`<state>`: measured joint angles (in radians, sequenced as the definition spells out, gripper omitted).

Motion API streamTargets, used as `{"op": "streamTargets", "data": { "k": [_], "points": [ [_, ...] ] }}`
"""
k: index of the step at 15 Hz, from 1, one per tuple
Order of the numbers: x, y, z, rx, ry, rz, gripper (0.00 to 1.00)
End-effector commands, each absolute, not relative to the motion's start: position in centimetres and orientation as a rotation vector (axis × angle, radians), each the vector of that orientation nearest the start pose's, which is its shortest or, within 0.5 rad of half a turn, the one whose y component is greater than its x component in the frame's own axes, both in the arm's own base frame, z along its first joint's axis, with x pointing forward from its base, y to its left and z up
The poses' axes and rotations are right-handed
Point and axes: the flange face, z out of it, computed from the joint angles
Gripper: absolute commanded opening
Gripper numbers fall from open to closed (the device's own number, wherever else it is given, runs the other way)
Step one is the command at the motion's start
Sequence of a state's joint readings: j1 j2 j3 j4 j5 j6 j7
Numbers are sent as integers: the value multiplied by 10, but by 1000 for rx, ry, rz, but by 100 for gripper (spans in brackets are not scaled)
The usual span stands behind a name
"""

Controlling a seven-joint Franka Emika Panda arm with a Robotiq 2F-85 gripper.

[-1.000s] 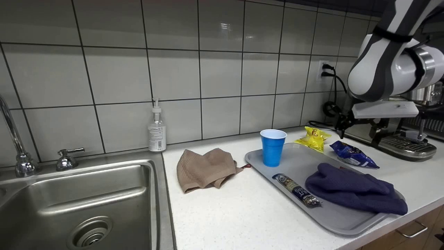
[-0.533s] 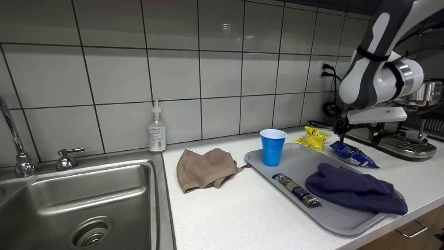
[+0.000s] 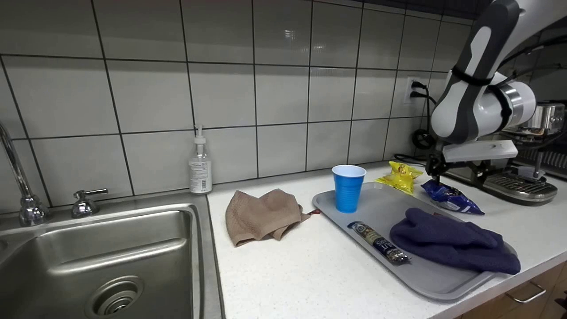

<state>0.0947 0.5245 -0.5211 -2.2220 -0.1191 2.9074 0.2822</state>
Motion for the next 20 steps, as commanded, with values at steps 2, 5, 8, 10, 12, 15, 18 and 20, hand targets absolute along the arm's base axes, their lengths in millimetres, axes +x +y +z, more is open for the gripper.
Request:
{"op": "streamTargets", "data": {
  "k": [2,5,8,10,12,15,18,20],
  "points": [
    [519,-238,185,-3331,850,-279,100],
    [518,-240,181,-3340,855,-264,100],
    [515,-241,173,-3355,852,-241,100],
    [514,-241,168,-3362,853,-228,100],
    [514,-242,166,-3364,857,-219,100],
    [515,-244,165,-3365,859,-218,100],
    [515,-245,166,-3365,860,-222,100],
    [516,-246,171,-3358,865,-234,100]
  ]
}}
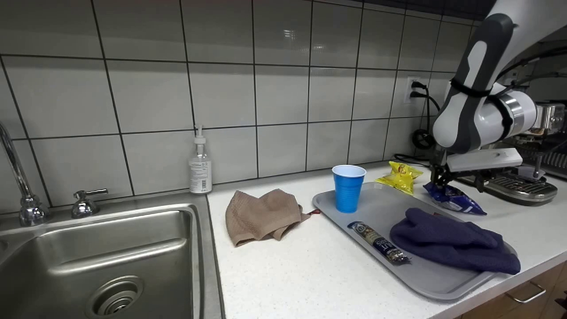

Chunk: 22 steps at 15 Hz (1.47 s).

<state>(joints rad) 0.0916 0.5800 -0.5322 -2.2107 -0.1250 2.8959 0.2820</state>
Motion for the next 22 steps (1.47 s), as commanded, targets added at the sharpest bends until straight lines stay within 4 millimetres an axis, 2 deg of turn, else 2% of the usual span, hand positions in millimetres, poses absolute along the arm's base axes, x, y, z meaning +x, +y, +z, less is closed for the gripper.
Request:
{"op": "streamTargets", "data": {
  "k": [1,6,16,22],
  "points": [
    [517,-247,173,-3357,866,-243,100],
    [518,-252,183,-3352,865,-274,100],
    [509,-258,191,-3351,871,-281,100],
    [504,-259,187,-3363,873,-265,100]
  ]
}}
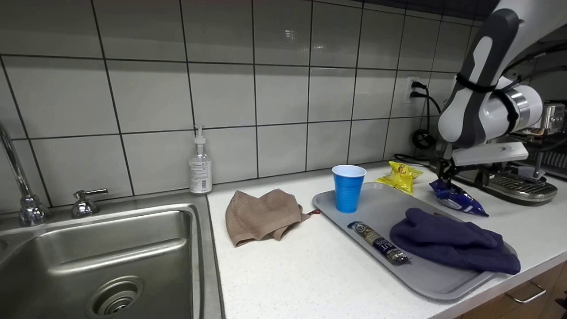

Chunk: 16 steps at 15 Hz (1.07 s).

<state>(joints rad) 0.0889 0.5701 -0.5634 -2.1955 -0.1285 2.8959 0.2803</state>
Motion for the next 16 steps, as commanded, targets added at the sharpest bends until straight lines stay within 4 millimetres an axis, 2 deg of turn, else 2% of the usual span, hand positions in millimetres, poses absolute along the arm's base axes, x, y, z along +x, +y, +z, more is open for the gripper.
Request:
{"op": "streamTargets", "data": {
  "k": [1,8,9,10,11,16],
  "points": [
    [504,-258,187,-3364,870,-263,100],
    [502,-256,183,-3372,858,-248,100],
    [502,-256,183,-3374,855,-249,75],
    [502,-255,182,-3376,850,-248,74],
    [502,-255,182,-3376,848,-248,68],
    [502,-254,181,-3382,839,-247,27]
  ]
}}
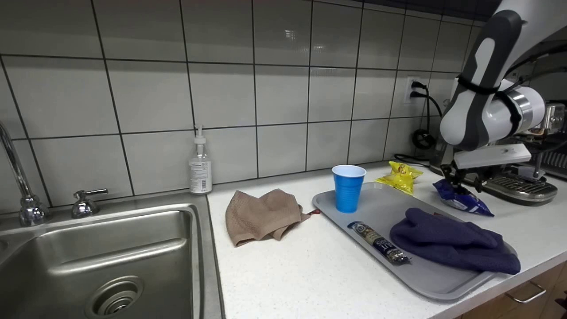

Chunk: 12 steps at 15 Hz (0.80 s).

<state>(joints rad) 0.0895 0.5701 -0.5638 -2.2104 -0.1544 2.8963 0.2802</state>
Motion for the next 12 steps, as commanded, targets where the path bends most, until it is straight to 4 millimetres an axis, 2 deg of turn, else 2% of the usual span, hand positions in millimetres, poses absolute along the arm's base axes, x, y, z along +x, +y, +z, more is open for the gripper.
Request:
{"op": "streamTargets", "data": {
  "k": [1,3,4,8,12],
  "points": [
    [501,-254,181,-3383,837,-247,20],
    [501,-255,181,-3383,837,-247,5],
    [501,-255,181,-3383,838,-246,0],
    [500,-255,182,-3379,839,-248,0],
    [499,-254,193,-3365,828,-283,0]
  ]
}}
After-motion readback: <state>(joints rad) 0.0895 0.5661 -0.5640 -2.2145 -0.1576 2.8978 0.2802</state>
